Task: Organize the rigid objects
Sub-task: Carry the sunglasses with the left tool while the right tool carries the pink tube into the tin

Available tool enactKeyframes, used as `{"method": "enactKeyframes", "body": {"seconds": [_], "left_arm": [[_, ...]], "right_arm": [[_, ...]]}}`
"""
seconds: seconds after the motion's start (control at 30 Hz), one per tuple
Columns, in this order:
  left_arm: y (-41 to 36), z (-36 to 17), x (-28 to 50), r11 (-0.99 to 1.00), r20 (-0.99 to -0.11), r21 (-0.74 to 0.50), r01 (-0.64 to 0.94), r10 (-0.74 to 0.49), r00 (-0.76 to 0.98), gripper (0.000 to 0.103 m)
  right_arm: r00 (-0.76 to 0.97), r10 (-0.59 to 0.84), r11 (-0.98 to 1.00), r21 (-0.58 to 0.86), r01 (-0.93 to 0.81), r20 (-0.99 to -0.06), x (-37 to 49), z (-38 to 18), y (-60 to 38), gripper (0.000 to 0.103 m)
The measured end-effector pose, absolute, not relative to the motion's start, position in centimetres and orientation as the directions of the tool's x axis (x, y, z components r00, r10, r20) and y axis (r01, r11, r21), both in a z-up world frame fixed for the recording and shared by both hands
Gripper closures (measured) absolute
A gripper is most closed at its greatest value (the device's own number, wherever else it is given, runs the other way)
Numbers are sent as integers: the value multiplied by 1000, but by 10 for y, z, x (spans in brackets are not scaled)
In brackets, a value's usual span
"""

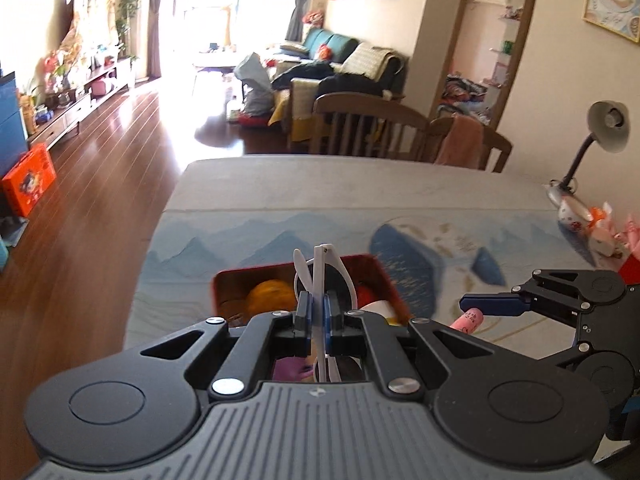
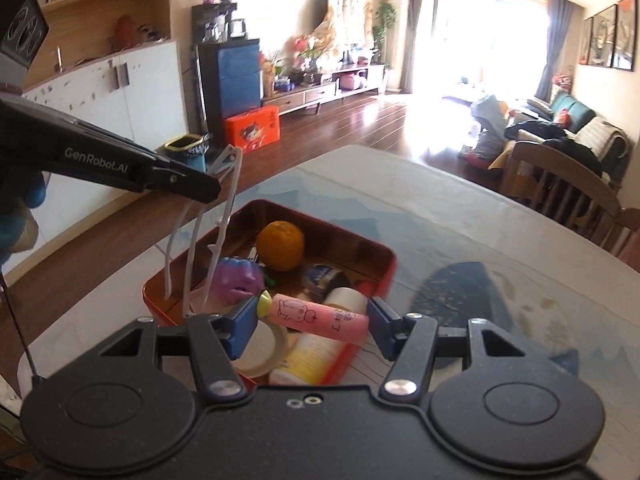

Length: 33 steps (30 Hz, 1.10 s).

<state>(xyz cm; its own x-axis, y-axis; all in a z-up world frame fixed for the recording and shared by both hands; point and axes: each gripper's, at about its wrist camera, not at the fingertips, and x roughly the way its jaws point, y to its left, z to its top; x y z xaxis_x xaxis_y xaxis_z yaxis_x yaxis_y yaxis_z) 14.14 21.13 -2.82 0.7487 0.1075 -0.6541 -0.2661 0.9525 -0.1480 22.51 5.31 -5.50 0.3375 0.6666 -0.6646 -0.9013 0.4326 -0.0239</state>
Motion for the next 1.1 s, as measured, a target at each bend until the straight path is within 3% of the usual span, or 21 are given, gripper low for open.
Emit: {"method": "enactKeyframes", "body": {"seconds": [0.5,1.1], "left_arm": [[237,-71,158,955,-737,-97,-282,122,664,98],[243,-91,172,952,-767,-86,-294,125,630,98]], "right_arm": [[261,629,290,-90,-953,-732,222,-84,102,44],[245,594,252,-112,-961,-767,224,-100,115,44]]}}
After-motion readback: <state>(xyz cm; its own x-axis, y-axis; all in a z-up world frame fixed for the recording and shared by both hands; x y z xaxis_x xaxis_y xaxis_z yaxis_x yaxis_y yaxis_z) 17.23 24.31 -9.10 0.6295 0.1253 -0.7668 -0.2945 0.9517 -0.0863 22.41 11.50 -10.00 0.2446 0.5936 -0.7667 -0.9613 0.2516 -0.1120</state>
